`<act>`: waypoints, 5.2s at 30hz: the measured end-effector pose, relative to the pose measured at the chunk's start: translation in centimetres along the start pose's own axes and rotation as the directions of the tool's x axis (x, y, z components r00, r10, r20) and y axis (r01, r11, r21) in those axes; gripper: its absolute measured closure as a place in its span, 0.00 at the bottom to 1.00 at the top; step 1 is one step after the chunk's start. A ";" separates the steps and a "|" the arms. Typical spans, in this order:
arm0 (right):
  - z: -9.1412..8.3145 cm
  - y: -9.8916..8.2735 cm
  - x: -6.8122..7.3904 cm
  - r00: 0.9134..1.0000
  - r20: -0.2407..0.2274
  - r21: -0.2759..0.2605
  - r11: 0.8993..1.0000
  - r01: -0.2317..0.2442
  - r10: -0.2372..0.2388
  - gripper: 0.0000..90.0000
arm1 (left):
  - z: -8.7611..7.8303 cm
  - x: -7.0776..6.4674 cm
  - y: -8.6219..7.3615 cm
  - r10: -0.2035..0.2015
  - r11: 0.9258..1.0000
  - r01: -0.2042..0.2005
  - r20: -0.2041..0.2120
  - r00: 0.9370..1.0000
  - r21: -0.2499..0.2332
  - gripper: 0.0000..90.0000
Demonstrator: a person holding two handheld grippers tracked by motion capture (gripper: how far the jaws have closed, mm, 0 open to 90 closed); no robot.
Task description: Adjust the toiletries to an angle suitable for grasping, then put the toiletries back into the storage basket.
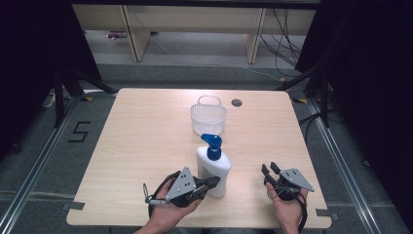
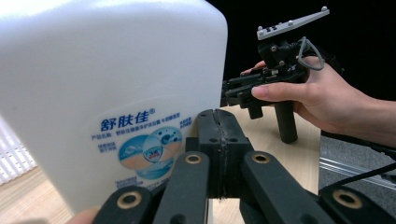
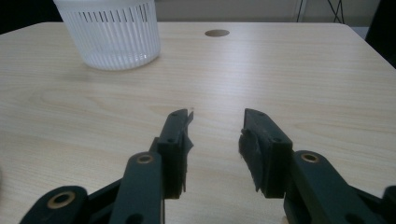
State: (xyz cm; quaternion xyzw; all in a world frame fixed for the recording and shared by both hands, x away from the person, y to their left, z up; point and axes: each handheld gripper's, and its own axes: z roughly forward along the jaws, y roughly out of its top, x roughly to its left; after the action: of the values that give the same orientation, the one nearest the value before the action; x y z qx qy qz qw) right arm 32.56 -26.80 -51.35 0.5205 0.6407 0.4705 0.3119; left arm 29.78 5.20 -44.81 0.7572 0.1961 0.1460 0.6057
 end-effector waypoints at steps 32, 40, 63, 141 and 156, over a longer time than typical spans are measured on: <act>0.0 0.0 -1.0 0.999 -0.026 0.005 1.000 -0.020 0.020 0.47 | -6.1 0.8 1.8 -0.034 0.989 0.015 -0.124 0.992 -0.147 0.55; 0.2 0.2 -1.3 0.999 -0.026 0.022 1.000 -0.021 0.021 0.46 | -6.6 1.2 2.7 -0.048 0.984 0.015 -0.183 0.982 -0.177 0.48; 0.7 0.3 -1.0 1.000 -0.015 0.068 0.998 -0.003 0.004 0.39 | -3.2 -0.2 6.2 -0.024 0.977 -0.037 -0.284 0.958 -0.208 0.52; 0.7 0.4 -1.5 0.999 -0.040 0.098 0.995 -0.033 0.037 0.38 | -0.5 1.9 11.5 -0.072 0.984 0.009 -0.349 0.934 -0.180 0.67; 0.7 0.3 -1.2 0.996 -0.023 0.096 0.992 -0.085 0.088 0.38 | -1.0 4.1 13.3 -0.076 0.978 -0.005 -0.372 0.925 -0.211 0.67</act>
State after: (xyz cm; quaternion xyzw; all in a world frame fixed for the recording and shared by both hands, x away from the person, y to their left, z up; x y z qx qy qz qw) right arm 33.59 -27.73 -51.39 0.5555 0.6435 0.4595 0.2574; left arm 34.56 5.49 -31.70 0.6437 0.3066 0.2979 0.6347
